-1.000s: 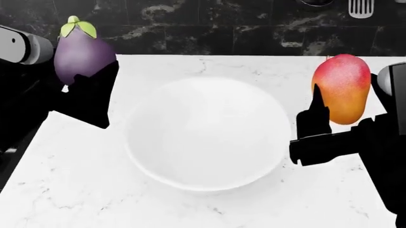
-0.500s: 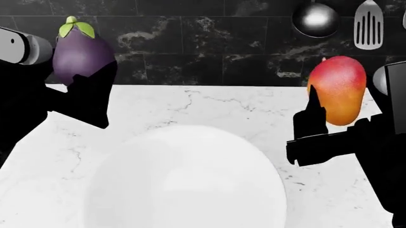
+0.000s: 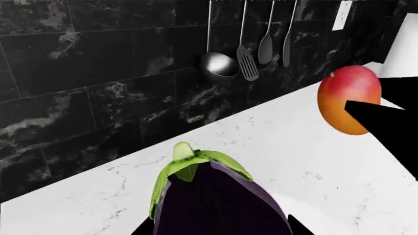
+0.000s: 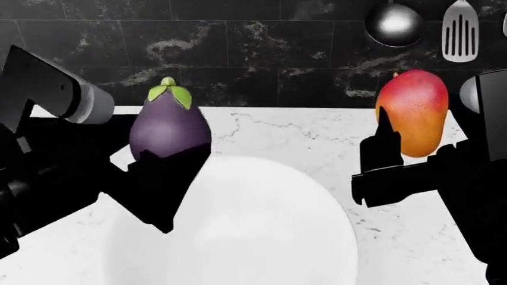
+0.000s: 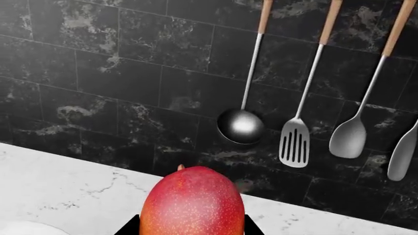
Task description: Pick the eggplants and mangos from the sink and place them in one bowl. Place the bell pepper in the other bowl. Then turn off the sink faucet.
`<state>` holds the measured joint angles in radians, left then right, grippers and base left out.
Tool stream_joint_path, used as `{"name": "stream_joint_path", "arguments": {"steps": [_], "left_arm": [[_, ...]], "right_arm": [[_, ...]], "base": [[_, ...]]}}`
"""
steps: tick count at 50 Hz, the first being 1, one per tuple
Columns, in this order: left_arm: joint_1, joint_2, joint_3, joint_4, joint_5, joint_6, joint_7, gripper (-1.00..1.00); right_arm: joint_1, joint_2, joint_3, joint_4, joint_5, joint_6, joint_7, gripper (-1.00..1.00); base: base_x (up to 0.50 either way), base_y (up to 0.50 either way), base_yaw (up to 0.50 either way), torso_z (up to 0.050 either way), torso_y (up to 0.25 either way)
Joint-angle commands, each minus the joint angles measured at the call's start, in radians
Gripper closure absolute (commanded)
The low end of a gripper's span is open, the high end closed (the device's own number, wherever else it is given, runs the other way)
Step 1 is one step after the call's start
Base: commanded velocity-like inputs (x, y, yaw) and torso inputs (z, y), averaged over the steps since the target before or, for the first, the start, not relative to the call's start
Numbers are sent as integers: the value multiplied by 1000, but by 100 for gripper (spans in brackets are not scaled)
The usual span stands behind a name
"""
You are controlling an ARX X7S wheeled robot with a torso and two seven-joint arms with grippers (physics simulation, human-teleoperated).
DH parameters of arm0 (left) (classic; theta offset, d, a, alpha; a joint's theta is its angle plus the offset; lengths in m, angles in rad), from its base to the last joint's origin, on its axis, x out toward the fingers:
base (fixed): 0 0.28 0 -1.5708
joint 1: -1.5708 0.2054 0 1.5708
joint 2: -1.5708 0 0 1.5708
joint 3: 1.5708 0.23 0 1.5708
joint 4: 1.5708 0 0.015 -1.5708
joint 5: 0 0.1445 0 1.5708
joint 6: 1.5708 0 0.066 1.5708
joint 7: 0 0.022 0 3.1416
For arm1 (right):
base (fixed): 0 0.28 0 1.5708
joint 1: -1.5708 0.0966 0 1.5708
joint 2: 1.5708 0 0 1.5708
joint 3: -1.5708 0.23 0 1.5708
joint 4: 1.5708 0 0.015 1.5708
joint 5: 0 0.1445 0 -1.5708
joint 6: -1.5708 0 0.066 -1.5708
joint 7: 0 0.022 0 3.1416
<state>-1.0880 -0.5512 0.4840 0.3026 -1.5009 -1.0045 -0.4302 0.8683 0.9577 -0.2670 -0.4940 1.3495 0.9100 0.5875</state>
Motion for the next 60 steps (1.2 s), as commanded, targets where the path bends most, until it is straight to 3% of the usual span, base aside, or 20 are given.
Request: {"name": "stream_joint_path", "arguments": {"steps": [1,17,60], "left_arm": [[-42,55,71,-22,-178,-101,-78,100],[-25,136,185,-150,-107,-131,-54,100],[13,173,295,-267,36,-105,31,100]], "right_arm": [[5,5,8,-5,-5,6,-4,100],[-30,11,16,-13,-13,-17,-5,100],[-83,24,34,-27,-9,-50,0,100]], "base": [[0,0,0,0,0],[0,0,0,0,1],[0,0,0,0,0]]}}
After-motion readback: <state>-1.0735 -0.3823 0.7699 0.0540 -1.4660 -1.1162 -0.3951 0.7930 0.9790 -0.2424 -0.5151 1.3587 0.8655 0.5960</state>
